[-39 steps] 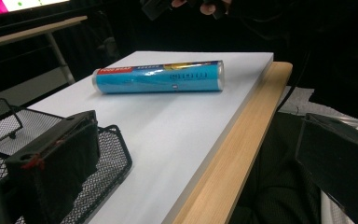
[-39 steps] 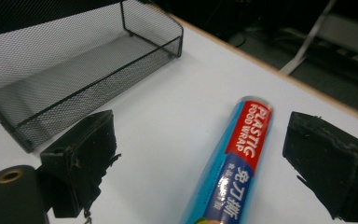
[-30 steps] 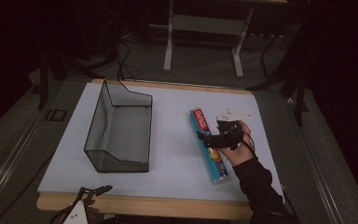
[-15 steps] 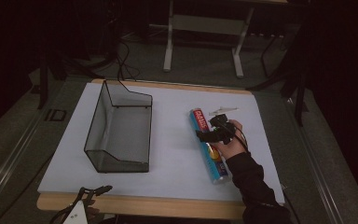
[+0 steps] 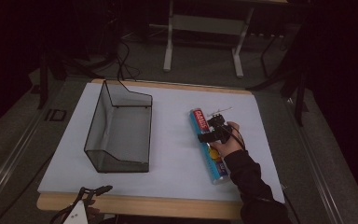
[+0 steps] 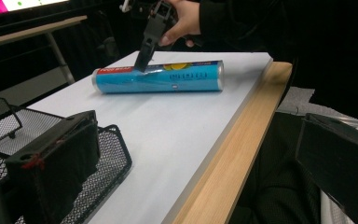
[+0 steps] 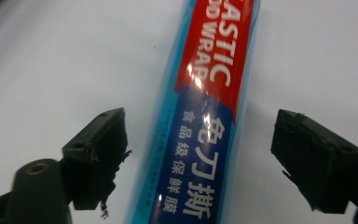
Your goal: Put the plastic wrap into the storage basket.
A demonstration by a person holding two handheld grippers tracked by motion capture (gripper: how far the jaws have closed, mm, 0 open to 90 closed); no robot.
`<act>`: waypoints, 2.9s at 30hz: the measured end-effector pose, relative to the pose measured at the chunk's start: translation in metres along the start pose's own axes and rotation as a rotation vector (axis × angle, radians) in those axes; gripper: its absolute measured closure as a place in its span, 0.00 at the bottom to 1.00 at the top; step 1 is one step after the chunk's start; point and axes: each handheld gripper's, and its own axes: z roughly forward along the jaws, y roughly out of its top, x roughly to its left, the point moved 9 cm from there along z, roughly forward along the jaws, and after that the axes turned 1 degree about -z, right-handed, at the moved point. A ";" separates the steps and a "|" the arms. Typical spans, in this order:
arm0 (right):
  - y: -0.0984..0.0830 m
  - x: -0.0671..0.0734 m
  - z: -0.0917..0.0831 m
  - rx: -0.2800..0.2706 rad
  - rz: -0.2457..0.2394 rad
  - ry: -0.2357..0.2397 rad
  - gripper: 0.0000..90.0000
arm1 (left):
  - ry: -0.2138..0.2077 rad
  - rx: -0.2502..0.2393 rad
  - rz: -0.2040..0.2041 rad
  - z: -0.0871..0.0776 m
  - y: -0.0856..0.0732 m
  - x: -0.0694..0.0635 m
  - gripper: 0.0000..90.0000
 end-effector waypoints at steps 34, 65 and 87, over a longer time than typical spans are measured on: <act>-0.025 0.015 0.035 0.268 0.152 0.013 0.34 | 0.007 0.010 0.007 0.001 -0.001 0.001 0.00; 0.072 0.063 -0.044 -0.055 0.145 0.137 0.35 | 0.009 0.011 0.009 0.000 -0.001 0.001 0.00; 0.146 0.137 -0.064 -0.163 0.127 0.188 0.35 | 0.009 -0.001 0.010 -0.003 0.001 0.000 0.00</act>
